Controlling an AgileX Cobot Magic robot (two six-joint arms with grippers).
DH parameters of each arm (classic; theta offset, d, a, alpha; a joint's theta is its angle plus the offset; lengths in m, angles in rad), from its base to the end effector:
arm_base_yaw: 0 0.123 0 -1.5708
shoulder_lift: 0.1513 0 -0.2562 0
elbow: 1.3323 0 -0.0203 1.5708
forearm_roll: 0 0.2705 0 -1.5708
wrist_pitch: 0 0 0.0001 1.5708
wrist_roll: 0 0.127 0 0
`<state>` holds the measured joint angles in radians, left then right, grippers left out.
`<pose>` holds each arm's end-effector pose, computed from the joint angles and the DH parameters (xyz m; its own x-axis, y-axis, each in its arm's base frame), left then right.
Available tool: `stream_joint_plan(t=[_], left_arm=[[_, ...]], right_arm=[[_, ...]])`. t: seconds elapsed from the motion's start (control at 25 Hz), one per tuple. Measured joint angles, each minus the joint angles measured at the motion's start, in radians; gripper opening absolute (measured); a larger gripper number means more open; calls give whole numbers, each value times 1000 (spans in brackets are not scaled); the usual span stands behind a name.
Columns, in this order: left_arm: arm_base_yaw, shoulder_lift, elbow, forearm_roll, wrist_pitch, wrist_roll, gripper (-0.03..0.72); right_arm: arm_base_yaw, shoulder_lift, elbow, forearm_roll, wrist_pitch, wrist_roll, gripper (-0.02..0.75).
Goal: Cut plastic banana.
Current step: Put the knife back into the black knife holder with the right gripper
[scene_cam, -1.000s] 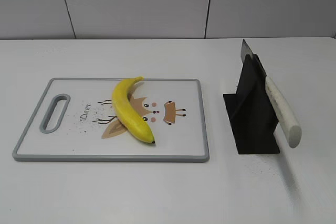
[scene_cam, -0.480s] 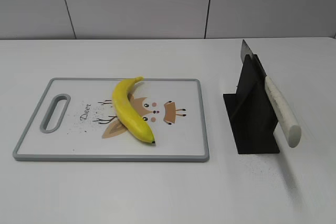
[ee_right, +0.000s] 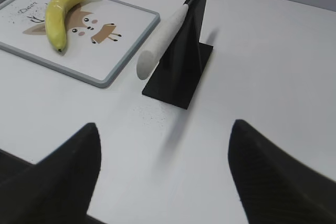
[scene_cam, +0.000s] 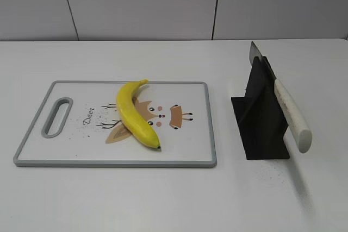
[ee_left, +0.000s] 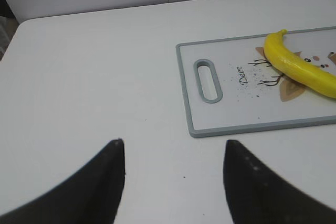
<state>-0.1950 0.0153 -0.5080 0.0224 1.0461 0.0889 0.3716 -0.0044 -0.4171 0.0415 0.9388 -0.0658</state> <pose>0.0749 -0.0123 0.2735 -0.4210 0.1850 -0.8880 0.2199 0.9706 0.0980 0.0807 0.0360 0.2570 -0.3717 -0.1891 -0.9089 -0.4069 0.9132 -0.0236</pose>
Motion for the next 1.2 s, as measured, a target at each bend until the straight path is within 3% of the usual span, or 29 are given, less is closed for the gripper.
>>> stream_joint_plan(t=[0.36,0.84,1.2], left_arm=[[3,0,0,-2,0,0,566],[92,0,0,-4,0,0,566],[94,0,0,-5,0,0,563]], right_arm=[[-28,0,0,35,0,0,590],[-353,0,0,65,0,0,590],[-373,0,0,65,0,0,590]])
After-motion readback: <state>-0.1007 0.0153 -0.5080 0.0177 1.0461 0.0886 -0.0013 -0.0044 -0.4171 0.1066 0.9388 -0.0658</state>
